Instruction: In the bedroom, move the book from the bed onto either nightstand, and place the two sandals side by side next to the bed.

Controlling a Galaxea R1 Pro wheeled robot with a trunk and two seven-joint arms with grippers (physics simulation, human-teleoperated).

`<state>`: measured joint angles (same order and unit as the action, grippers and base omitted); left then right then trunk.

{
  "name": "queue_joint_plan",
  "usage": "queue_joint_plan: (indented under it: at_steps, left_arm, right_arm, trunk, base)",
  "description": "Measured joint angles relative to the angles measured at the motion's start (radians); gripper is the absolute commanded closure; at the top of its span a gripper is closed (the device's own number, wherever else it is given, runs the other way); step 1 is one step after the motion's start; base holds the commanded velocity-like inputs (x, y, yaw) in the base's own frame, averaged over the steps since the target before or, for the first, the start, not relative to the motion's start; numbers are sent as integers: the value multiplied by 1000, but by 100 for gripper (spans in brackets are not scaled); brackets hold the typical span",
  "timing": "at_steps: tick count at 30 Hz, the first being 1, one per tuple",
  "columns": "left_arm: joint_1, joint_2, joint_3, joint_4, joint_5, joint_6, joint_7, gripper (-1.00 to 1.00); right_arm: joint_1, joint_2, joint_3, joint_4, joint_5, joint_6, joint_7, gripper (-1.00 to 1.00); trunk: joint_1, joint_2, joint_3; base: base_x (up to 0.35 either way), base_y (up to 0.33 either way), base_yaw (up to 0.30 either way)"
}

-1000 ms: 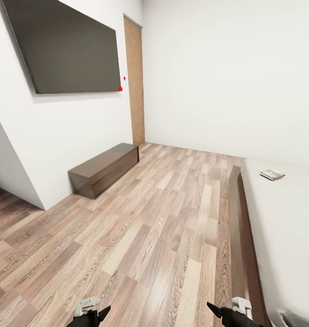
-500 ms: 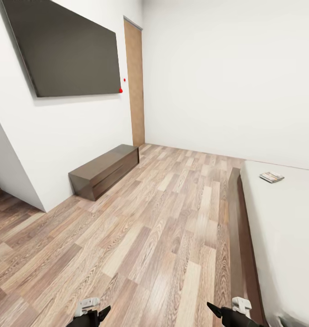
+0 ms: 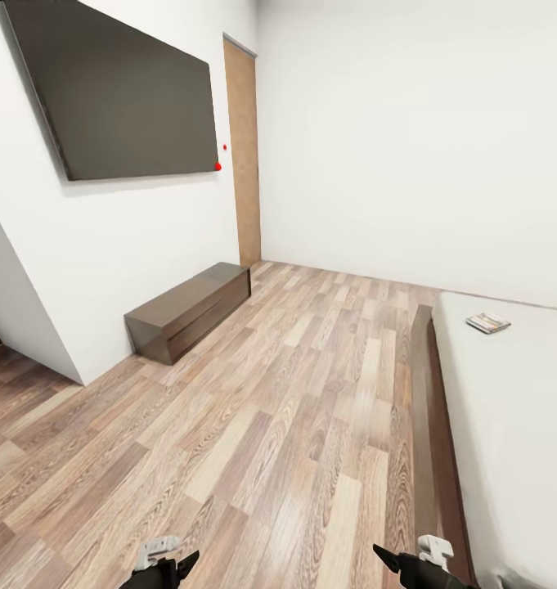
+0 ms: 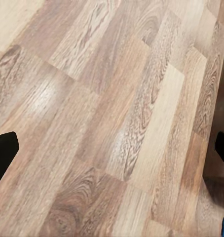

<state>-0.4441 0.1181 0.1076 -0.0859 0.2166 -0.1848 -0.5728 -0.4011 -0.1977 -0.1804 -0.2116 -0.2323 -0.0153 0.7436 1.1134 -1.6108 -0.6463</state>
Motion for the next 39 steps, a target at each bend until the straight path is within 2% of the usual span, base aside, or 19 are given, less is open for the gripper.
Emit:
queue_joint_plan:
  at_steps: [39]
  left_arm:
    - [0,-1,0,0,-1,1,0,-100]
  right_arm:
    - [0,0,0,0,0,0,0,-100]
  trunk:
    - [-150,273,122]
  base:
    - [0,0,0]
